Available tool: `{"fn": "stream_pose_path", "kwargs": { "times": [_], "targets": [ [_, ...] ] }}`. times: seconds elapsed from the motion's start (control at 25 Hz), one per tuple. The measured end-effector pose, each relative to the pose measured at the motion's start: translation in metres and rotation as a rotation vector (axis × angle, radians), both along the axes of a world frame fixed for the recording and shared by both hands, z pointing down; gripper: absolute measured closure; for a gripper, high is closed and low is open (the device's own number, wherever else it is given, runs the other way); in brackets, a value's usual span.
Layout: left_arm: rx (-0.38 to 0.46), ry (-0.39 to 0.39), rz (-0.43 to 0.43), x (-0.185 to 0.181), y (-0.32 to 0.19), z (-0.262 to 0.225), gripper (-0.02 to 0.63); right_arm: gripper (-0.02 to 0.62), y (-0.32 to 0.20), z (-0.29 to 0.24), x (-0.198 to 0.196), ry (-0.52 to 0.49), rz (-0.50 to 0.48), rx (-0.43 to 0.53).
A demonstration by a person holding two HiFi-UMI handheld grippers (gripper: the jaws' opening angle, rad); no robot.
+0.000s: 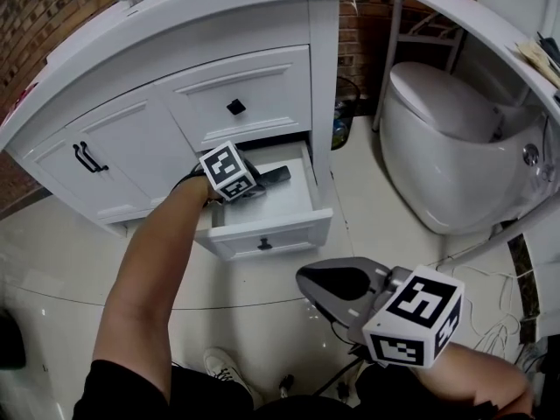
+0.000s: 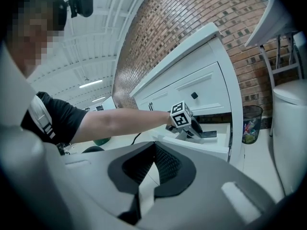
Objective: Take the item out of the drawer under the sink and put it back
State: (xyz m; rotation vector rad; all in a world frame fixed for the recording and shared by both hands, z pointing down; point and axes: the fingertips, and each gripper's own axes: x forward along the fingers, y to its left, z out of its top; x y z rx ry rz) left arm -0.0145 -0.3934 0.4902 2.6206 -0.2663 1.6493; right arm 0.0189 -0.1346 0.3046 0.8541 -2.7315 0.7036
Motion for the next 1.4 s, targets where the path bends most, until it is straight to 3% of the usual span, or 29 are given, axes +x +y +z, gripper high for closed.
{"fn": "stream_pose_path", "kwargs": {
  "times": [0.32,0.6,0.84,1.16,1.4],
  "targets": [
    [0.139,0.125,-0.053,-0.014,0.027,-0.087,0.439,0.593,0.010,-0.006,-0.005,0.040,-0.012,0.055],
    [0.256,0.283,-0.057,-0.033,0.092,-0.153,0.439,0.592,0.012,-0.004,-0.008,0.072,0.004,0.076],
    [0.262,0.350,-0.108,-0.052,0.144,-0.174,0.439,0.592,0.028,0.000,-0.025,0.108,-0.030,0.082],
    [0.239,0.647,-0.236,-0.060,0.226,-0.213,0.439,0.592,0.029,0.007,-0.025,0.141,-0.006,0.084],
    [0.203,0.792,-0.271,-0.057,0.278,-0.226,0.439,0.592,0.034,-0.003,-0.022,0.113,0.004,0.093]
  ]
}}
